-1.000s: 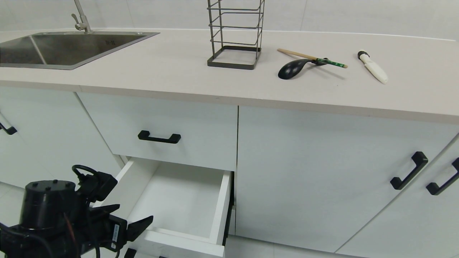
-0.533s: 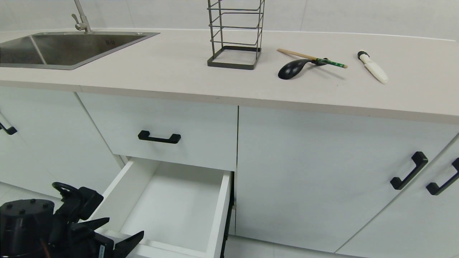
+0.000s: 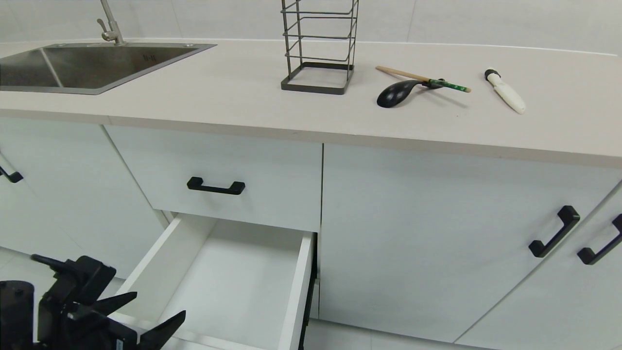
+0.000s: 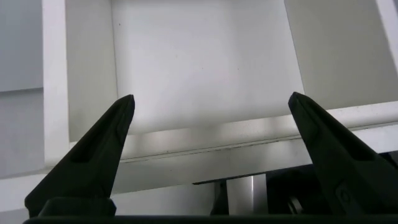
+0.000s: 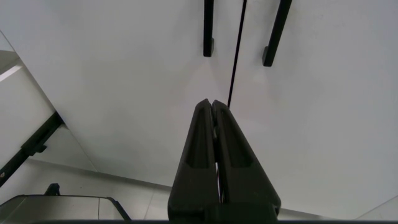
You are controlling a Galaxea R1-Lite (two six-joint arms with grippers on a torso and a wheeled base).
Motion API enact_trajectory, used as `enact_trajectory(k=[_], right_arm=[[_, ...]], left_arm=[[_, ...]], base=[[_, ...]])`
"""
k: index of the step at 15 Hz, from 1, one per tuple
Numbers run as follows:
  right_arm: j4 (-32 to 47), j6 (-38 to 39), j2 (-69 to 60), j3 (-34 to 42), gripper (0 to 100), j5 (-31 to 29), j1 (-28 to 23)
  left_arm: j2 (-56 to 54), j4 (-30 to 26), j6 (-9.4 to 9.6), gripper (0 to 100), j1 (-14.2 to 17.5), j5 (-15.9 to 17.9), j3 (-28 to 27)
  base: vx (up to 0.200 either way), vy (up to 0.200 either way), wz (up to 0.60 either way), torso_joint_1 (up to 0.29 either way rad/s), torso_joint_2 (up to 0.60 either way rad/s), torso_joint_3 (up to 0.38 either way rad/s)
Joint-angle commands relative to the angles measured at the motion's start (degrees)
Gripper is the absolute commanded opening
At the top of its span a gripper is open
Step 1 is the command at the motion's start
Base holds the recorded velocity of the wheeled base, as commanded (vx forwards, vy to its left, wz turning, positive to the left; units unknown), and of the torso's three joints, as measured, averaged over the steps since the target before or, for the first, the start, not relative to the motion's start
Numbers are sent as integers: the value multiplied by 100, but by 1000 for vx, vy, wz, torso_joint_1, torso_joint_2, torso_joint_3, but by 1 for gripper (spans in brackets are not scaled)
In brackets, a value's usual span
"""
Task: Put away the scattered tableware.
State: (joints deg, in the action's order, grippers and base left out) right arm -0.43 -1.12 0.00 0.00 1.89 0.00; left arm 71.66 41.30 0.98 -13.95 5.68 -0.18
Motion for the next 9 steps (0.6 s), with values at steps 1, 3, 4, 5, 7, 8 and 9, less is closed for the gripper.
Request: enact_trajectory(k=[1, 3, 4, 5, 7, 8, 9], right_arm=[[-1, -2, 0, 0, 0, 4, 0], [-1, -2, 0, 0, 0, 4, 0], [-1, -2, 0, 0, 0, 4, 0], [-1, -2, 0, 0, 0, 4, 0], [-1, -2, 0, 0, 0, 4, 0], [-1, -2, 0, 0, 0, 4, 0], [-1, -2, 0, 0, 0, 4, 0]], left_arm=[[-1154, 18, 34, 100, -20, 3, 1], [-2033, 1, 140, 100, 67, -6, 1], [-2604, -8, 140, 100, 199, -6, 1], [-3193, -78, 140, 100, 366, 3, 1], [-4327, -500, 193, 100, 560, 12, -8], [-4652, -746, 245, 100, 621, 3, 1], [-5452, -1476, 263, 100, 771, 3, -8]], base=[[0, 0, 0, 0, 0, 0], [0, 0, 0, 0, 0, 0], [0, 0, 0, 0, 0, 0], [0, 0, 0, 0, 0, 0], [0, 0, 0, 0, 0, 0], [0, 0, 0, 0, 0, 0], [0, 0, 0, 0, 0, 0]])
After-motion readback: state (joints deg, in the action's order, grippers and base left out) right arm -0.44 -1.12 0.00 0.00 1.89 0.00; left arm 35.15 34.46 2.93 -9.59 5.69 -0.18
